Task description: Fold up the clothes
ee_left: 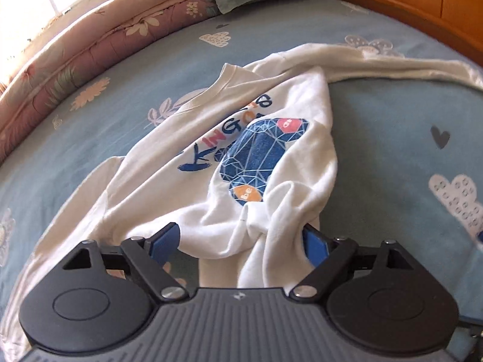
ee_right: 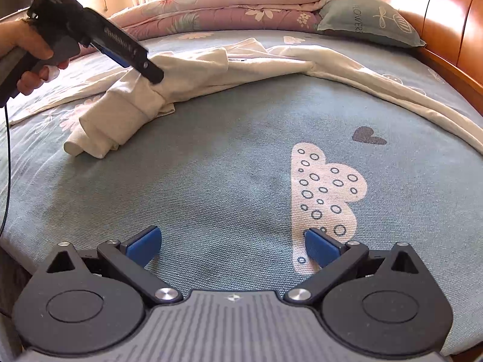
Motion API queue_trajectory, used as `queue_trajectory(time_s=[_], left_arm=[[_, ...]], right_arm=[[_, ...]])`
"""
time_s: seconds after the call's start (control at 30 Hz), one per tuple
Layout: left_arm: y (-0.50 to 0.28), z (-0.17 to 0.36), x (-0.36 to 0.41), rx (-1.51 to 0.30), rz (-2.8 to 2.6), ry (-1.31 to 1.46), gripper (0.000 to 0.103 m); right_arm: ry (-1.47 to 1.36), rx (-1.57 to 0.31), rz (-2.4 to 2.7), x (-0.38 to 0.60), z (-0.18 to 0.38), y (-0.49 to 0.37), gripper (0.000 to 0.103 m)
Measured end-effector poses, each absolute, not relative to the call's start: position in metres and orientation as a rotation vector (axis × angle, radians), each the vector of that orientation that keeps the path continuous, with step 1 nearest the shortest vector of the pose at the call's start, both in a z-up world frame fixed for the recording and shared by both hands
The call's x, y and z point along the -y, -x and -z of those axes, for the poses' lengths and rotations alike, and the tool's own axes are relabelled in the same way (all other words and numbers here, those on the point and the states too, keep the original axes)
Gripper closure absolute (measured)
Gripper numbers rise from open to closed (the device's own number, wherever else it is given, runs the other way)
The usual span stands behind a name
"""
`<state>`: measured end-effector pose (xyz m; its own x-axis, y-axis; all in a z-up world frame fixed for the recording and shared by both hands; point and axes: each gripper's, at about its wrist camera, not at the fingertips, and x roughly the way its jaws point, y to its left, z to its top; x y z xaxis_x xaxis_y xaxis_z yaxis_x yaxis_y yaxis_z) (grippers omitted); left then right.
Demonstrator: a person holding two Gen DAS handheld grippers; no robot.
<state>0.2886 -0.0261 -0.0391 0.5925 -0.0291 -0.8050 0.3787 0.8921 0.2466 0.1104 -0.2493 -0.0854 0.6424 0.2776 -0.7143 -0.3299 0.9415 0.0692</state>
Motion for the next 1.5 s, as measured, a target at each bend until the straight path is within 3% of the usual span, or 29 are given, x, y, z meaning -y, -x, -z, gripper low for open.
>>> queue_trajectory(time_s=[0.3, 0.63, 0.87, 1.17, 1.27, 1.37, 1.47, 1.5], left_arm=[[-0.335, 0.053, -0.047, -0.98, 0.1, -0.296, 0.016], [-0.337, 0.069, -0.065, -1.012, 0.123, -0.166, 0.01], [-0.334, 0.074, -0.071, -0.998, 0.147, -0.126, 0.01], [-0.333, 0.08, -0.083, -0.995, 0.184, -0.046, 0.009], [-0.334, 0.084, -0.087, -0.991, 0.195, -0.02, 0.005], [-0.335, 0.088, -0.091, -0.995, 0.202, 0.014, 0.004], [-0.335, 0.089, -0.09, -0.988, 0.207, 0.012, 0.004], [-0.335, 0.09, -0.09, -0.986, 0.207, 0.012, 0.004]], right_arm=[[0.078, -0.803, -0.342, 0.249, 0.085, -0.109, 0.0], [0.044, -0.817, -0.319, 0.248, 0.082, -0.115, 0.0], [-0.244, -0.762, -0.593, 0.238, 0.047, -0.157, 0.0], [-0.745, -0.873, -0.717, 0.206, 0.101, -0.25, 0.012], [-0.81, -0.852, -0.693, 0.206, 0.108, -0.261, 0.021], [-0.848, -0.845, -0.662, 0.205, 0.113, -0.272, 0.04], [-0.869, -0.849, -0.62, 0.199, 0.121, -0.28, 0.072], [-0.873, -0.854, -0.604, 0.197, 0.125, -0.282, 0.088]])
